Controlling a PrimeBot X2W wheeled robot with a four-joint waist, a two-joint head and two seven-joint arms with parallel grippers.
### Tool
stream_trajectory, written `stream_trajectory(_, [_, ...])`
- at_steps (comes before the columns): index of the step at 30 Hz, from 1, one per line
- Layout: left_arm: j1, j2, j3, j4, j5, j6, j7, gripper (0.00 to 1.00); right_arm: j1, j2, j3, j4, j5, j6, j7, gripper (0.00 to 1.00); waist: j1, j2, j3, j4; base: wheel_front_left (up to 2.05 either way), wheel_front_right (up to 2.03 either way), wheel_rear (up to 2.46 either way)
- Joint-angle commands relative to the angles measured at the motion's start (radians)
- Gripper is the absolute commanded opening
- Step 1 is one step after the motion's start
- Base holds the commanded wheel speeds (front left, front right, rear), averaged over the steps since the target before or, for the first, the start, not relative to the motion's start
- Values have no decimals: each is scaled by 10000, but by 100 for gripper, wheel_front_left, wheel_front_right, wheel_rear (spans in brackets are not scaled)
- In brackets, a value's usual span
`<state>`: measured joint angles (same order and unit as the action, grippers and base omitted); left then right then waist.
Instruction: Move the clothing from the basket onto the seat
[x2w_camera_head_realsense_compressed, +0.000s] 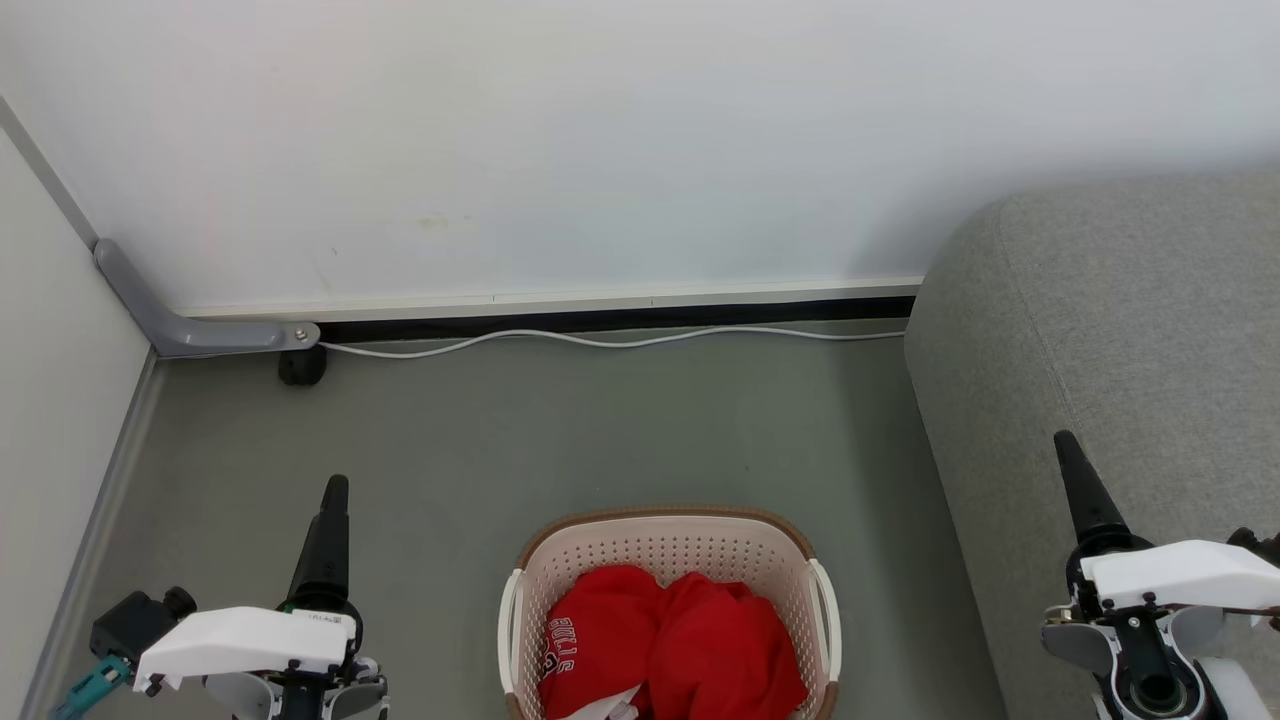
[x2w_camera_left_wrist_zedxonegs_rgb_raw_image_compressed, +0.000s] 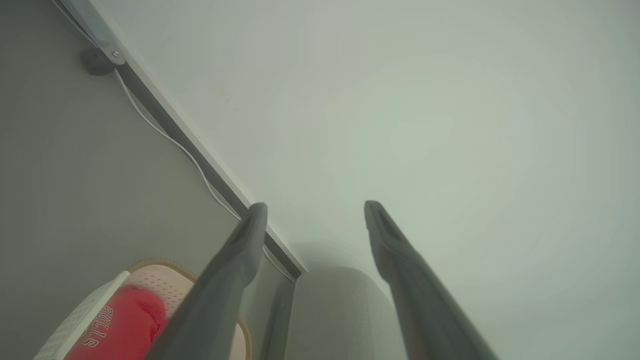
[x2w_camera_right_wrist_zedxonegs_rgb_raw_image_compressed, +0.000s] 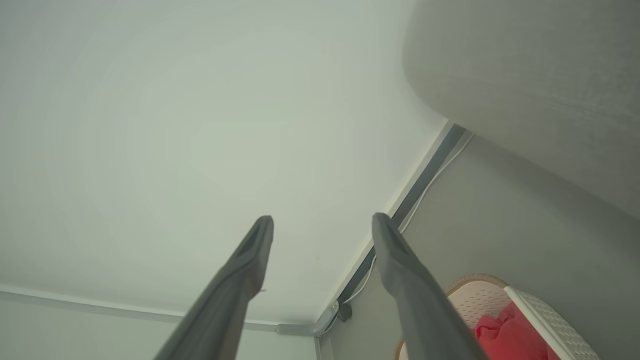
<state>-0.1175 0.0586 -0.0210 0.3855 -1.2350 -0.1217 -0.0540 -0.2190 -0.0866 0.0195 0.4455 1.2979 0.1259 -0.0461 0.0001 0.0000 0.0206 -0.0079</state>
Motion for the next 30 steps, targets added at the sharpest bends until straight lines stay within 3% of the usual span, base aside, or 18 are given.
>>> stream_trajectory(1, [-664,228,95,-189,275,-42,-98,100,-572,-199,144,-144,-313,23,-174,100,-1,0,9,-3,0,0,0])
stream_trajectory(30, [-1367,459,76,386,6322,-32,-918,100,-1773,-629,1315,1039,-5278,34,-996,100,-1,0,159,-19,0,0,0])
